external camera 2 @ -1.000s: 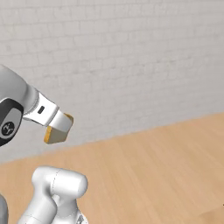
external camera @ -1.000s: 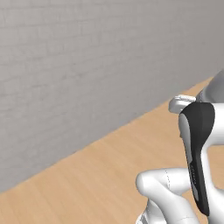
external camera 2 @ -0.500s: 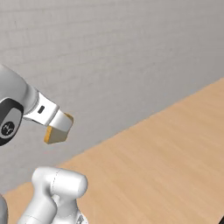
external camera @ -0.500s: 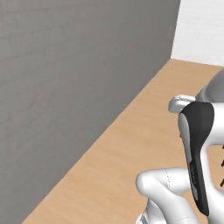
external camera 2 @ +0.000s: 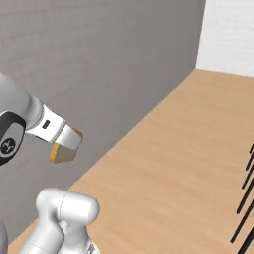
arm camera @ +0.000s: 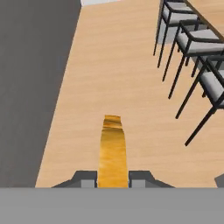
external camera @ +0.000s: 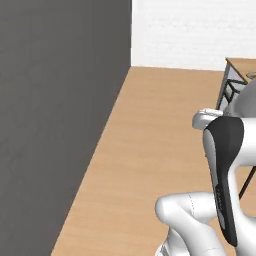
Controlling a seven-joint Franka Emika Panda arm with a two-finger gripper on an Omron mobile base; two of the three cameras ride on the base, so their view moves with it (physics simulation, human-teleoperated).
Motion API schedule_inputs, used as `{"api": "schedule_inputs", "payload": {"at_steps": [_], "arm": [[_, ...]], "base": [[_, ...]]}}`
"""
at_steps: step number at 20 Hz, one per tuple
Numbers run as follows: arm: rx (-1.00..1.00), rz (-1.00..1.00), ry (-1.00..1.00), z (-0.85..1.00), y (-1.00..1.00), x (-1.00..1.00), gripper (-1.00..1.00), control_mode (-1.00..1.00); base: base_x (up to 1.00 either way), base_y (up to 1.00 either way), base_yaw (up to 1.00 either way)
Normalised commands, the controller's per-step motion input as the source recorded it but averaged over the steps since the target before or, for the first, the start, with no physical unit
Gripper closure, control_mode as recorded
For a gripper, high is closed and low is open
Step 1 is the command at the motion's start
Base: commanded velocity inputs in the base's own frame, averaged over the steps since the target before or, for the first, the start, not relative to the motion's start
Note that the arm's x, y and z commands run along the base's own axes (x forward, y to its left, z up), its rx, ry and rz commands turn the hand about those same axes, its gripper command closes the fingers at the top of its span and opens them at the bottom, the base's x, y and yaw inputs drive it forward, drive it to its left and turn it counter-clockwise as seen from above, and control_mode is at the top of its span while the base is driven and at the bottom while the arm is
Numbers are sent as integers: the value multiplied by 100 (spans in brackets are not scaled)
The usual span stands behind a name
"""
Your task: Start the toaster. Once the lever pops up, take the bread to the plate on the dining counter.
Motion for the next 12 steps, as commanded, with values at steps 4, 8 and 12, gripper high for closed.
{"api": "schedule_inputs", "payload": {"at_steps": [4,8,12], "arm": [[0,0,0,0,0,0,100,100],[0,0,0,0,0,0,100,100],[0,0,0,0,0,0,100,100]], "base": [[89,36,-57],[93,38,-56],[99,43,-54]]}}
